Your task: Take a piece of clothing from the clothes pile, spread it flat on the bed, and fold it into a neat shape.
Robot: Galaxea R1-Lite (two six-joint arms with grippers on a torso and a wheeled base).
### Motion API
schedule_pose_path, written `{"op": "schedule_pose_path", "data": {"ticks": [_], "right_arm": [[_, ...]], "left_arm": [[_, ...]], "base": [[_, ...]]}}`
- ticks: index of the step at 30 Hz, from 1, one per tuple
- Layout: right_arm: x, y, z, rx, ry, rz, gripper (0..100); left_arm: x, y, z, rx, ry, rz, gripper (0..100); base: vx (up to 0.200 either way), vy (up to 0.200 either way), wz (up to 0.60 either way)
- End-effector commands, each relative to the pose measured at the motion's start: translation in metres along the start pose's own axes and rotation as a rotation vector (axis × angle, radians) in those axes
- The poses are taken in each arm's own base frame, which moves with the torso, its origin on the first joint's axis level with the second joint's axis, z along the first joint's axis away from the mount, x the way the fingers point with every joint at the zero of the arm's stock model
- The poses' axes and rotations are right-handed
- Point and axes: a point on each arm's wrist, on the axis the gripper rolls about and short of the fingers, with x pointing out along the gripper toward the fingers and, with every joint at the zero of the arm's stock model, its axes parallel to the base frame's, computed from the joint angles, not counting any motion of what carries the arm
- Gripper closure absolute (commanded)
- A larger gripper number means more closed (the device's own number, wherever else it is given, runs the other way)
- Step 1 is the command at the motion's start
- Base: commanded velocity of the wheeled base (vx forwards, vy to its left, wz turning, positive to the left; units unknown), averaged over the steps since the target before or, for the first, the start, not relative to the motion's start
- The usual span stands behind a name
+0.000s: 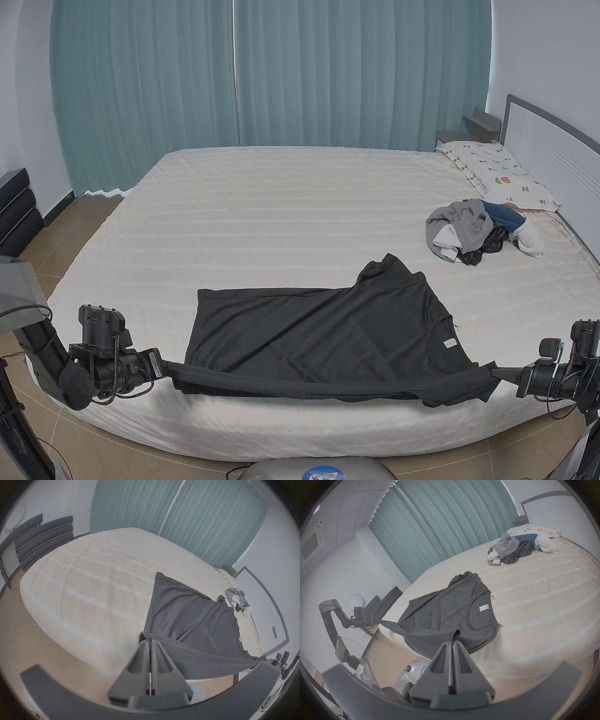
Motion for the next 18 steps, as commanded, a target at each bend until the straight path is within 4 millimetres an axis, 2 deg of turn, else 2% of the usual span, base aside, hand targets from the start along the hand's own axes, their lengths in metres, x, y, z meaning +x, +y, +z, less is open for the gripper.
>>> {"op": "schedule_pose_path", "data": {"ticks": [1,8,18], "right_arm": [[-0.006,0.002,-0.003,-0.005,0.003,-0.009,100],[-0.014,0.002,-0.007,-0.049,0.029,-0.032,100],[-0.029,0.009,-0.014,-0.097,0.082,-0.047,100]], "left_arm": [[-0.004,0.001,-0.004,0.013,0.009,0.005,100],[-0.012,0.005,-0.012,0.089,0.056,0.033,100],[-0.035,0.003,-0.013,0.152,0.104,0.049,100]], "base": [[0.000,0.000,0.00],[0.000,0.000,0.00],[0.000,0.000,0.00]]}}
